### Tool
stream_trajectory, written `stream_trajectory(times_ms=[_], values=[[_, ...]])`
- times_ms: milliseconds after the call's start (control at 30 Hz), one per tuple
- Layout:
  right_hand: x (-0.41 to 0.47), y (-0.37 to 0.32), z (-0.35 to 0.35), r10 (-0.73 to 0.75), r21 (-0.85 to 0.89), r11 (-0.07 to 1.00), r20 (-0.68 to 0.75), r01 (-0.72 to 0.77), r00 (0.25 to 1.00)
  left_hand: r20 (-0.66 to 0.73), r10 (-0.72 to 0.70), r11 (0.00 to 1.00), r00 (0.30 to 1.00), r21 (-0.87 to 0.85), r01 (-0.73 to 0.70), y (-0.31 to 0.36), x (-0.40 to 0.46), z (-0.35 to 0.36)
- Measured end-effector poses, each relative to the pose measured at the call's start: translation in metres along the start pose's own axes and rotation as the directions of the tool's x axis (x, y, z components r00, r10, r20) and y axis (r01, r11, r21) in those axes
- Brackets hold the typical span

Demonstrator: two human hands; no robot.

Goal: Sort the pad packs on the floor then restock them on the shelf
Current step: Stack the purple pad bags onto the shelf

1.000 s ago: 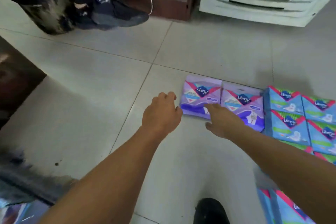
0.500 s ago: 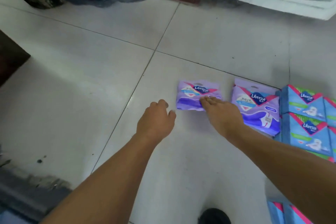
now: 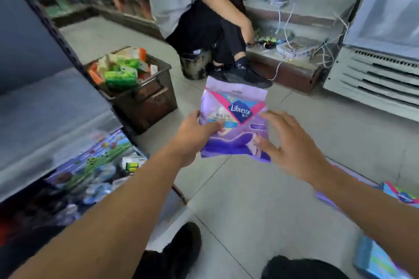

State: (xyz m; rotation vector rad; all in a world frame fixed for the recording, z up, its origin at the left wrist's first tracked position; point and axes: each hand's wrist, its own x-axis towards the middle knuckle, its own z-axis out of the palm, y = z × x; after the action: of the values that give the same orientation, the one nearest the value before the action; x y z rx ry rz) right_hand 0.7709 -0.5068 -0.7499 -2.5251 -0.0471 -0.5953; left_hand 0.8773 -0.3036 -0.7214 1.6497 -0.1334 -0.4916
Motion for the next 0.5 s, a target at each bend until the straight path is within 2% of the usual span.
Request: stream_trajectory(times_ms=[33,67,100,133,167,300,400,500], values=[[0.011,-0.027,-0.009,0.11,0.173,0.979,0.0,-0.108,0.994,-0.031,0.067,0.998,0.997,-0.015,-0.068,0.016,-0.023,-0.02],[0.021,-0.054,-0.016,0.202,0.367,0.908,0.035,-0.2,0.979,-0.059,0.129,0.991,0.99,-0.031,-0.131,0.03,-0.046,-0.038],[0.031,-0.083,-0.021,0.255,0.546,0.791,0.118,-0.277,0.96,-0.074,0.175,0.983,0.982,-0.048,-0.179,0.042,-0.069,-0.056],[0.038,-0.112,-0.023,0.256,0.671,0.671,0.191,-0.316,0.948,-0.084,0.212,0.974,0.974,-0.065,-0.218,0.054,-0.091,-0.073],[0.043,-0.14,-0.023,0.217,0.726,0.613,0.225,-0.312,0.95,-0.097,0.248,0.964,0.964,-0.073,-0.256,0.066,-0.114,-0.09],[0.051,-0.248,-0.011,0.07,0.821,0.51,0.257,-0.256,0.964,-0.189,0.352,0.923,0.917,-0.089,-0.373,0.092,-0.198,-0.158],[0.055,-0.319,0.012,-0.033,0.821,0.532,0.264,-0.207,0.964,-0.362,0.358,0.916,0.861,-0.041,-0.398,0.091,-0.253,-0.219],[0.055,-0.393,0.042,-0.142,0.785,0.604,0.277,-0.138,0.95,-0.547,0.336,0.928,0.767,0.052,-0.369,0.079,-0.304,-0.281]])
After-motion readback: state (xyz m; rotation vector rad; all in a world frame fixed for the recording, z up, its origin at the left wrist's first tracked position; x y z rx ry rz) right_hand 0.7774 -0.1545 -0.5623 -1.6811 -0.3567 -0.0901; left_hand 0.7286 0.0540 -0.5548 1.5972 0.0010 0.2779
